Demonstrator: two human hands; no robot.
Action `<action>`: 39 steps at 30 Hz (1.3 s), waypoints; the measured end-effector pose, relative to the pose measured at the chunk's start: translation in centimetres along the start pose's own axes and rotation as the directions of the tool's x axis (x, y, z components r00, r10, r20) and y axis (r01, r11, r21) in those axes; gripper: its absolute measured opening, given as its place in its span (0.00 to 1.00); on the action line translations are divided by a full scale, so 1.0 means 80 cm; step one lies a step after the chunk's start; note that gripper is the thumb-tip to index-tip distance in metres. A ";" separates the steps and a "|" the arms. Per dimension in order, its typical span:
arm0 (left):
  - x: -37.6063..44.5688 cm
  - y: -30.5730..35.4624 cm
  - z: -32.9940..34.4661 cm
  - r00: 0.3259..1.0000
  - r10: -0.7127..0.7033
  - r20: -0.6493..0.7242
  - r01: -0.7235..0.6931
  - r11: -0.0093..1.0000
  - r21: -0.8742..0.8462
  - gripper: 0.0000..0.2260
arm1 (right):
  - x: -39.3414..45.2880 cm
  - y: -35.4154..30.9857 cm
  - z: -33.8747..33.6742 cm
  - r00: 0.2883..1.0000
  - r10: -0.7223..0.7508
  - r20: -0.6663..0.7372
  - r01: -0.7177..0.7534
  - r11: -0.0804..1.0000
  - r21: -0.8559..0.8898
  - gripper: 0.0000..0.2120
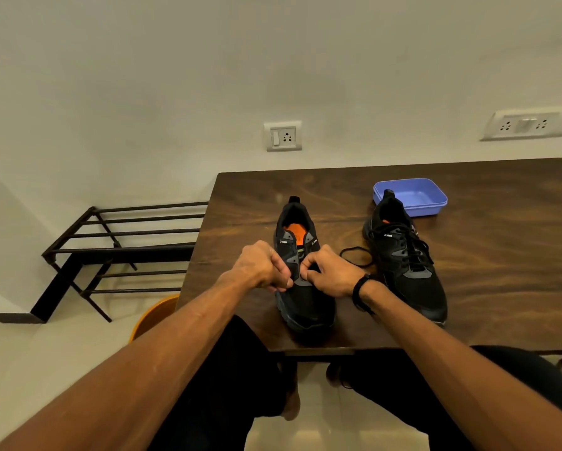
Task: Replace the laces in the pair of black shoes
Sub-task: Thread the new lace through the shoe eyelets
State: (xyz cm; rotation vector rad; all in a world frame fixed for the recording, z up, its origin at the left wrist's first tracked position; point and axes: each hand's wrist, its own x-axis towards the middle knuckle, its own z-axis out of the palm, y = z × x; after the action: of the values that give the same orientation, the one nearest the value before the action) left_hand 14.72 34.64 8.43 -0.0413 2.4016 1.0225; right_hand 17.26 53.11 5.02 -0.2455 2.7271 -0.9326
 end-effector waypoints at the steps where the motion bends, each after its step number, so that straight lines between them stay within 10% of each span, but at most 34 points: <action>1: 0.000 0.000 -0.001 1.000 0.008 -0.003 -0.008 1.000 -0.001 0.07 | 0.000 -0.001 -0.003 1.000 -0.004 0.007 0.004 1.000 0.019 0.08; 26: -0.006 0.011 -0.005 0.952 0.306 0.003 -0.282 0.871 0.402 0.05 | 0.001 -0.003 -0.014 0.991 0.092 0.093 -0.111 0.970 0.218 0.07; 30: -0.017 0.000 -0.034 0.905 0.209 -0.372 -0.272 0.954 -0.124 0.05 | -0.003 -0.007 -0.028 0.988 0.067 0.140 -0.064 0.998 -0.025 0.12; 34: -0.022 -0.007 -0.059 0.829 -0.160 -0.536 -0.327 0.638 -0.697 0.03 | -0.008 -0.013 -0.025 0.994 0.059 0.094 -0.045 0.989 -0.142 0.17; 39: -0.025 0.023 -0.061 0.896 -0.065 -0.438 -0.395 0.332 -0.857 0.04 | -0.010 -0.015 -0.009 0.998 0.046 0.032 -0.042 0.994 -0.106 0.39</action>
State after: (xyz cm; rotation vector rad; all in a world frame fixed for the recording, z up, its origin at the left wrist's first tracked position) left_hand 13.83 32.32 13.46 -0.4623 1.7235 2.6346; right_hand 17.91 52.83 6.47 -0.2177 2.7411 -0.7674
